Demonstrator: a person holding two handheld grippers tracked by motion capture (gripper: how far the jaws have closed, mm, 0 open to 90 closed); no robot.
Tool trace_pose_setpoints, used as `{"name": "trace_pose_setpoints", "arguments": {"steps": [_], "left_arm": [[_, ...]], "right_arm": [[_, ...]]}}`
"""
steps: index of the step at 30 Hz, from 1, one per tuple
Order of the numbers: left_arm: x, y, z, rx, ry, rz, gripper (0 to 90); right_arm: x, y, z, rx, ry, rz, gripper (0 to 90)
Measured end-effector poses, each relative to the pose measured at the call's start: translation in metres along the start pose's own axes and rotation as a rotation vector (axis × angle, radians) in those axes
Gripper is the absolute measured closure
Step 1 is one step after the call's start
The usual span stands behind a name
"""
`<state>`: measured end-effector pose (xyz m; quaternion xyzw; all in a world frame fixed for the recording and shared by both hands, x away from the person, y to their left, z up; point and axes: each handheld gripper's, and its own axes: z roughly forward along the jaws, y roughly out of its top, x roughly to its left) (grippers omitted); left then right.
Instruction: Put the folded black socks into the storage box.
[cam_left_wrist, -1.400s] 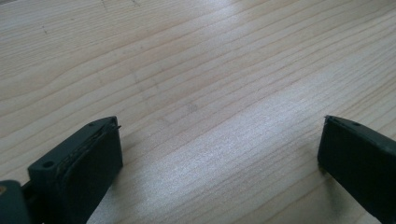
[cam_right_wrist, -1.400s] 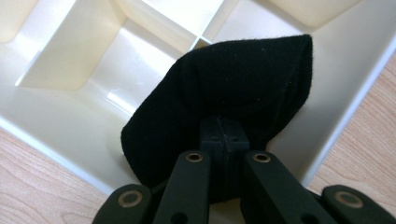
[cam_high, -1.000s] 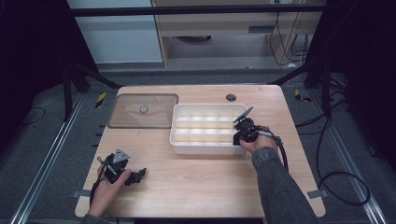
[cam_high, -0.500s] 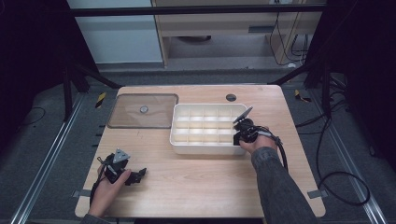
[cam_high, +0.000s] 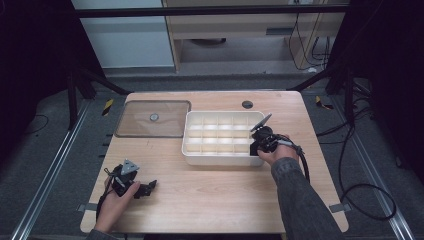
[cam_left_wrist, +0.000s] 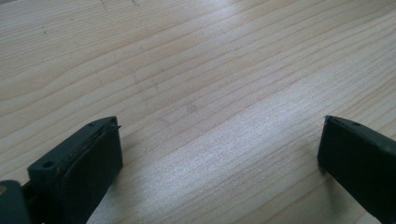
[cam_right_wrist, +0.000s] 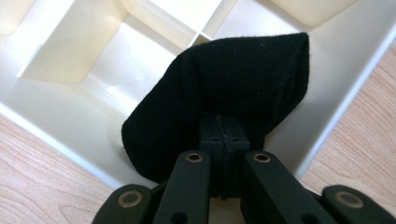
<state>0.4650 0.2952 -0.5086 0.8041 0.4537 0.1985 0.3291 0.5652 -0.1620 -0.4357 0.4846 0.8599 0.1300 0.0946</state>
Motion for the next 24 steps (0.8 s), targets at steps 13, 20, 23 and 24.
{"name": "trace_pose_setpoints", "arguments": {"steps": [13, 20, 23, 24], "left_arm": [[0.0, 0.0, 0.0, -0.001, -0.001, 0.0, 0.0], [0.0, 0.0, 0.0, 0.0, 0.0, 0.0, 0.0], [0.0, 0.0, 0.0, 0.0, 0.0, 0.0, 0.0], [0.0, 0.0, 0.0, 0.0, 0.0, 0.0, 0.0]], "right_arm": [[-0.006, -0.002, -0.018, -0.058, 0.017, 0.011, 90.0], [-0.011, -0.002, -0.035, -0.125, 0.028, 0.026, 90.0], [-0.012, -0.002, -0.037, -0.138, 0.032, 0.032, 90.0], [-0.012, -0.002, -0.038, -0.136, 0.034, 0.036, 90.0]]}}
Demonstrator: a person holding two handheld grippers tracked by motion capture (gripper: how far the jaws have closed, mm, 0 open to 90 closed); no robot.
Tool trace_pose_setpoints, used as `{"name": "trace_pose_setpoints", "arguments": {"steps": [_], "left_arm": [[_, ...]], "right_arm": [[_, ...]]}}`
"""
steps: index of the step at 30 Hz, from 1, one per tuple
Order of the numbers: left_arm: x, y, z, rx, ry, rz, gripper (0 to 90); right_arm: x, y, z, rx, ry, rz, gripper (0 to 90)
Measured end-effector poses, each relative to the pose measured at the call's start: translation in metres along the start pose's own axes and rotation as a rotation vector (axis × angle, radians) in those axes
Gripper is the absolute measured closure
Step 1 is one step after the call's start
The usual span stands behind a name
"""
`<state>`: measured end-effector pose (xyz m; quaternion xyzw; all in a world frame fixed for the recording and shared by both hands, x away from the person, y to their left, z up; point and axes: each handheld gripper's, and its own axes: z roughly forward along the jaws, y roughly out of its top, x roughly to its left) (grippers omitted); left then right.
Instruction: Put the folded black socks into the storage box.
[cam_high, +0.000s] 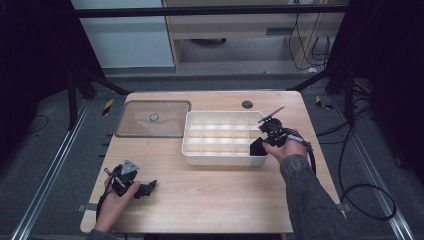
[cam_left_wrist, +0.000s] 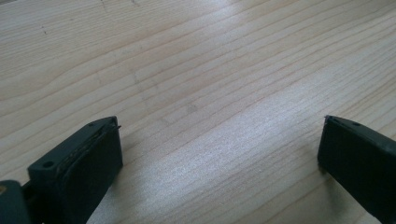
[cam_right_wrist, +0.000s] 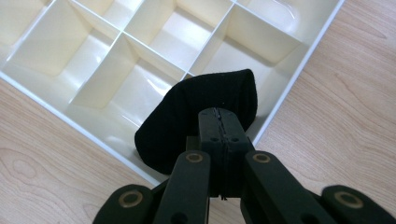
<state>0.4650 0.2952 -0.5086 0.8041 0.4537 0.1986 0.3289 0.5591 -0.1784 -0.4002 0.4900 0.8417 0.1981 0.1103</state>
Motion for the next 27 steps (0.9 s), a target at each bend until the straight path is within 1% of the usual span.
{"name": "trace_pose_setpoints", "arguments": {"steps": [3, 10, 13, 17, 23, 25, 27], "left_arm": [[0.0, 0.0, 0.0, 0.0, 0.0, 0.0, 0.0], [0.0, 0.0, 0.0, 0.0, 0.0, 0.0, 0.0], [0.0, 0.0, 0.0, 0.0, 0.0, 0.0, 0.0], [0.0, 0.0, 0.0, 0.0, 0.0, 0.0, 0.0], [0.0, 0.0, 0.0, -0.001, -0.001, 0.0, 0.0], [0.0, 0.0, 0.0, -0.001, -0.001, 0.0, 0.0], [0.0, 0.0, 0.0, -0.001, -0.001, 0.0, 0.0]], "right_arm": [[-0.001, 0.0, 0.0, -0.006, -0.002, -0.006, 90.0], [0.0, 0.0, -0.003, -0.03, 0.014, 0.006, 90.0], [0.0, 0.0, -0.004, -0.035, 0.011, 0.011, 90.0], [-0.001, 0.0, -0.005, -0.063, 0.019, 0.013, 90.0], [-0.001, 0.0, -0.009, -0.094, 0.018, 0.026, 90.0], [-0.001, 0.0, -0.01, -0.11, 0.018, 0.02, 90.0], [-0.001, 0.0, -0.012, -0.122, 0.018, 0.025, 90.0]]}}
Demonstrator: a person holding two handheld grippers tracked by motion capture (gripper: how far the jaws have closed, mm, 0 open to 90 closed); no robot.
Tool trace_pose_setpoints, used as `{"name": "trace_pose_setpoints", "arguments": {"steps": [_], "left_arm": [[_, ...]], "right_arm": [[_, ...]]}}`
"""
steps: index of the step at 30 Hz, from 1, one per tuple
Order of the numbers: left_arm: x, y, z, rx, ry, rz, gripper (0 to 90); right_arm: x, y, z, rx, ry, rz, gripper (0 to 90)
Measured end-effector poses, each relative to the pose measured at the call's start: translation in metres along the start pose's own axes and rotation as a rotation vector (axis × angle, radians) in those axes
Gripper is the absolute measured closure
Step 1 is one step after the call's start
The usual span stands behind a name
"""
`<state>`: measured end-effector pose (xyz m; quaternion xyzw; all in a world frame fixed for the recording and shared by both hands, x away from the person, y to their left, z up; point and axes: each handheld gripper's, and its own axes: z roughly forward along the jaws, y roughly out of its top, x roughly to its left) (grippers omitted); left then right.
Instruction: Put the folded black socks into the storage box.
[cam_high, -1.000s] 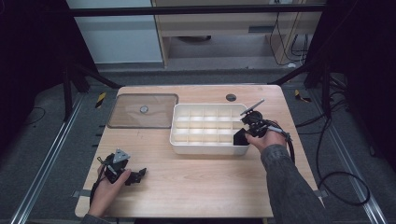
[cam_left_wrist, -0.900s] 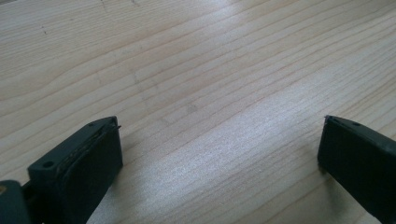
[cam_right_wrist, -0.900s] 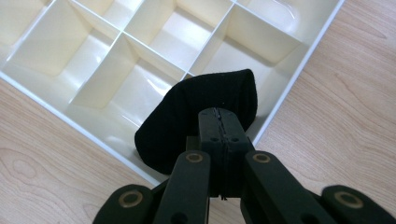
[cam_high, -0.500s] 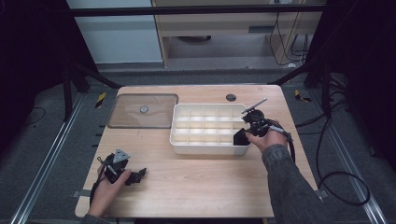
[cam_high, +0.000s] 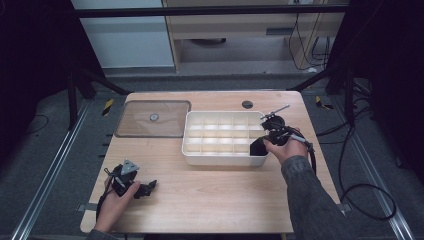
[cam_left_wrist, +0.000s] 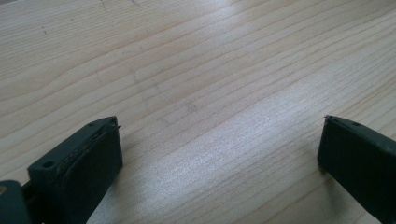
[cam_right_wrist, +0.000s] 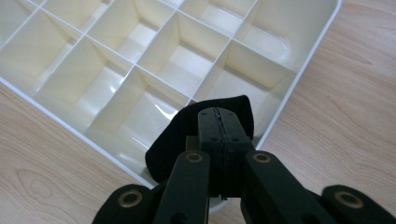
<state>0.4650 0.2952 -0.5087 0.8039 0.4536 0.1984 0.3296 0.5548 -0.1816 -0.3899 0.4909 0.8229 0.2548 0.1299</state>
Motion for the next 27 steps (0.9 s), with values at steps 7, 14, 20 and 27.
{"name": "trace_pose_setpoints", "arguments": {"steps": [7, 14, 20, 27], "left_arm": [[0.0, 0.0, 0.0, 0.0, 0.0, 0.0, 0.0], [0.0, 0.0, 0.0, 0.0, 0.0, 0.0, 0.0], [0.0, 0.0, 0.0, 0.001, 0.0, 0.0, 0.0], [0.0, 0.0, 0.0, 0.0, 0.0, 0.0, 0.0]], "right_arm": [[-0.002, -0.004, -0.005, -0.072, 0.012, 0.022, 90.0], [-0.006, -0.01, -0.01, -0.13, 0.015, 0.038, 89.9], [-0.011, -0.012, -0.015, -0.172, 0.011, 0.052, 89.6], [-0.013, -0.014, -0.018, -0.176, 0.022, 0.048, 88.5]]}}
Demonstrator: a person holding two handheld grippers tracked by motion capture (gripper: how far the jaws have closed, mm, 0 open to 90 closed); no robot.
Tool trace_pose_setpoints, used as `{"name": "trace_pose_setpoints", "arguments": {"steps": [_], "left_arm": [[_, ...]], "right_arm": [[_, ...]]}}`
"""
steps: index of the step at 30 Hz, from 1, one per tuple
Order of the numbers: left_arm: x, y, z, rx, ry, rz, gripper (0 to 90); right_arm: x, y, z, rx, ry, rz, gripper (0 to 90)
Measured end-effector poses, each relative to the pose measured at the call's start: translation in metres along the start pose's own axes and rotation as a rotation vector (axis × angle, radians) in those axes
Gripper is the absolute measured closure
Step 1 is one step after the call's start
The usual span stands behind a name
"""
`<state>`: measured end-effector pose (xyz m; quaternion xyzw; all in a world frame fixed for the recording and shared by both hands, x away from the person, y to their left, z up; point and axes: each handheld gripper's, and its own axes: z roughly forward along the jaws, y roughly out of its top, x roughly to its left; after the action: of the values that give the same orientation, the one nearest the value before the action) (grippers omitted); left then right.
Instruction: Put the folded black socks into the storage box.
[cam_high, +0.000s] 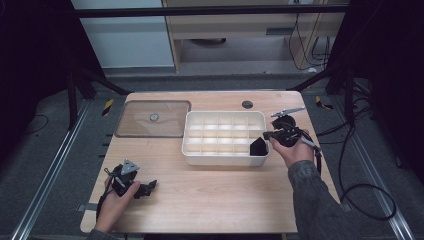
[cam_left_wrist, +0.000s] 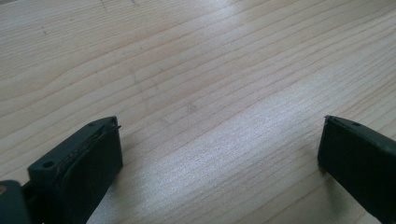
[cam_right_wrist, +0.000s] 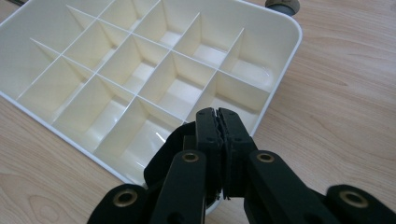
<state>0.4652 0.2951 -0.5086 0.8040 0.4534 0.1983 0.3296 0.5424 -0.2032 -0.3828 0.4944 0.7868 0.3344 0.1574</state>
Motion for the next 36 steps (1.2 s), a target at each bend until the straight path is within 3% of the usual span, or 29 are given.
{"name": "trace_pose_setpoints", "arguments": {"steps": [17, 22, 27, 33, 36], "left_arm": [[0.0, 0.0, 0.0, 0.004, 0.002, 0.002, 0.0], [0.0, 0.0, 0.0, -0.001, 0.001, -0.002, 0.0], [0.0, 0.0, 0.0, -0.003, 0.0, 0.001, 0.0], [-0.001, 0.0, 0.0, -0.001, -0.002, 0.004, 0.0], [-0.001, 0.0, 0.0, -0.001, -0.003, 0.004, 0.0]], "right_arm": [[0.002, -0.005, -0.031, -0.099, 0.013, 0.001, 85.7], [0.003, -0.008, -0.041, -0.14, -0.002, 0.038, 53.8], [0.009, -0.009, -0.05, -0.189, -0.016, 0.041, 29.7], [0.018, -0.01, -0.058, -0.226, -0.038, 0.013, 8.0], [0.021, -0.012, -0.06, -0.242, -0.038, -0.009, 5.1]]}}
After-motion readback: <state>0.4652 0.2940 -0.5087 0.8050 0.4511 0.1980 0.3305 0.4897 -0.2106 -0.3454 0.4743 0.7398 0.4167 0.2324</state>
